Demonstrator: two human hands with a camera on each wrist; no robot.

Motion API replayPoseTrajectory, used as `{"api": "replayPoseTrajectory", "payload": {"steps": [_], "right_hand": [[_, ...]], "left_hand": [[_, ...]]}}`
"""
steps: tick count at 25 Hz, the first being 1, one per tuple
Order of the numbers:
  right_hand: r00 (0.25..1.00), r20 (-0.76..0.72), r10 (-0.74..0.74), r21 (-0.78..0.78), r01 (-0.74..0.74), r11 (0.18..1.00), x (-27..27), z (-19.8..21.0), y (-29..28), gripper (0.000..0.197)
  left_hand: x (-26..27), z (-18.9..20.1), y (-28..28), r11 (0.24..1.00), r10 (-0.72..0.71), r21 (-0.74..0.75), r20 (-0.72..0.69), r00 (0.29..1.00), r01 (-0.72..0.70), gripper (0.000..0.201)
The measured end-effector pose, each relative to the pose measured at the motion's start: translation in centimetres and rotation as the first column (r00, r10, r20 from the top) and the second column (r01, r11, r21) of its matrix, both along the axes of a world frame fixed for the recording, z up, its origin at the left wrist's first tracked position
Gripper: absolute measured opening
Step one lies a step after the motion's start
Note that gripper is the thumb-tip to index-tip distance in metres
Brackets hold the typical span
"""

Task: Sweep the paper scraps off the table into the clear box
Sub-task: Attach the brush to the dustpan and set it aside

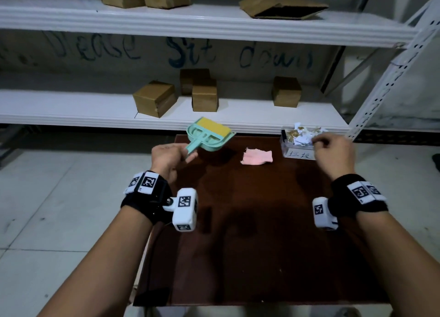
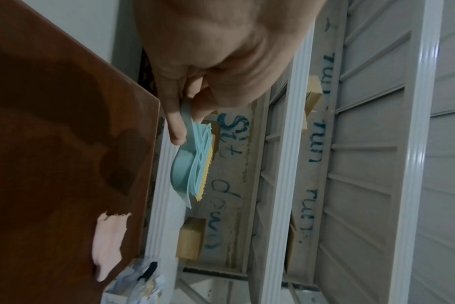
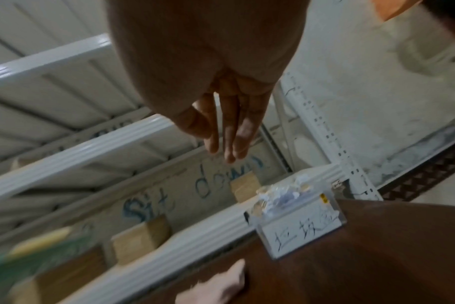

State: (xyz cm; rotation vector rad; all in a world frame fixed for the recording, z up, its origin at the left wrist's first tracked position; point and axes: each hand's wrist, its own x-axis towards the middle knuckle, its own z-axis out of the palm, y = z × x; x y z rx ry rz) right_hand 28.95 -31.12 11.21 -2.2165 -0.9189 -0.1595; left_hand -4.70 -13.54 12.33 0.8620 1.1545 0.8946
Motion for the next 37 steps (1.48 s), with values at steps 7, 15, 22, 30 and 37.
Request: {"api": "replayPoseTrajectory", "payload": {"steps": [7, 15, 22, 30, 37], "right_hand": [[0.942, -0.095, 0.321, -0.479, -0.326, 0.815, -2.7, -7.5, 4.4, 0.061], [0.909, -0.178, 0.377, -0.696, -0.387, 0.605, -4.7, -14.2, 12.0, 0.094], [0.897, -0.180, 0.404, -0.771, -0.383, 0.508, -7.4, -15.9, 17.3, 0.075], [0.813, -0.262, 0.520, -0.784, -0.494, 0.376, -13.0, -14.7, 26.8, 0.076], [0.731, -0.255, 0.633, -0.792, -0.534, 0.297, -19.5, -14.6, 34.2, 0.077]], "left_hand": [[-1.0, 2.7, -0.7, 1.000, -0.015, 0.028, 0.086, 0.996, 0.012, 0.020], [-5.3, 4.4, 1.2, 0.989, 0.089, 0.104, 0.140, 0.986, -0.104, 0.013], [-8.5, 5.0, 3.5, 0.970, 0.171, 0.132, 0.215, 0.962, -0.202, 0.019], [-10.7, 5.3, 4.8, 0.965, 0.201, 0.112, 0.266, 0.943, -0.237, 0.017], [-11.0, 5.7, 5.3, 0.962, 0.221, 0.090, 0.288, 0.932, -0.256, 0.019]]}}
